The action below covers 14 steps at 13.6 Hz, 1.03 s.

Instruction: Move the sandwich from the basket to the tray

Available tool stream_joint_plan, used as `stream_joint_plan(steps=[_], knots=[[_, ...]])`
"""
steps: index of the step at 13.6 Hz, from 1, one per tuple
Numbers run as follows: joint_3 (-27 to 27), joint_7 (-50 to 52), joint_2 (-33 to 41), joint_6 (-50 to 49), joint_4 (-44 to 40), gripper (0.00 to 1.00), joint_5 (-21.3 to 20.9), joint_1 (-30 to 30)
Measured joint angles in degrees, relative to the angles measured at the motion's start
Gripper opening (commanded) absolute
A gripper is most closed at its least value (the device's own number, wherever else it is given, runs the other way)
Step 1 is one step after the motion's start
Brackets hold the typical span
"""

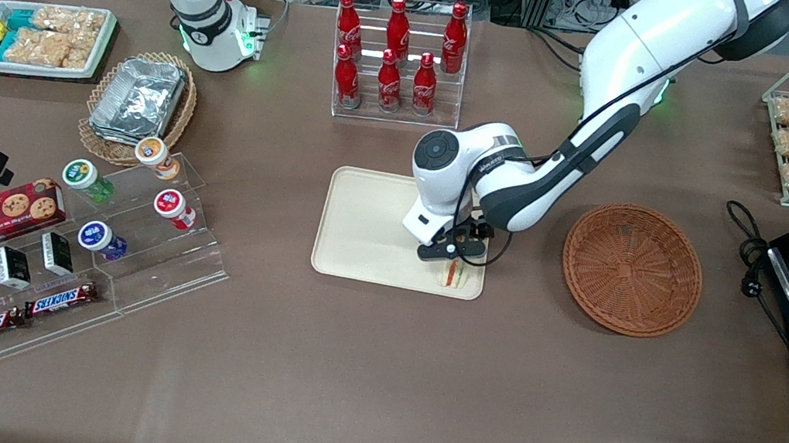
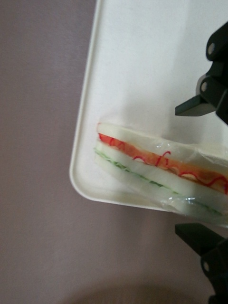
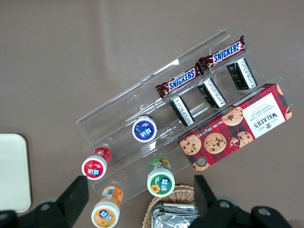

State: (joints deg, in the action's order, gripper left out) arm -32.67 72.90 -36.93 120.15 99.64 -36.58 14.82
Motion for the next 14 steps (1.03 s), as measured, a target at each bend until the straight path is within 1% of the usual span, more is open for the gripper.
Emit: stream_joint_plan(steps=[1, 3, 5, 6, 8, 10, 12, 14], knots=[[0.0, 0.1, 0.5, -1.2, -1.1, 1.00, 0.7, 0.0], [-0.1, 0.2, 2.7, -4.9, -5.0, 1.00, 4.4, 0.0], [-0.1, 0.1, 6.6, -10.7, -10.7, 1.00, 8.4, -0.2], [0.0, 0.2, 9.2, -13.6, -13.3, 1.00, 9.6, -0.5], [0.1, 0.2, 14.7, -17.9, -16.8, 1.00, 11.8, -3.0], [0.2, -1.6, 20.2, -19.4, -18.0, 1.00, 14.8, -7.8], [0.5, -9.2, 25.0, -22.5, -18.1, 1.00, 18.6, -13.2], [1.1, -22.2, 29.1, -26.9, -18.0, 1.00, 22.8, -18.6]])
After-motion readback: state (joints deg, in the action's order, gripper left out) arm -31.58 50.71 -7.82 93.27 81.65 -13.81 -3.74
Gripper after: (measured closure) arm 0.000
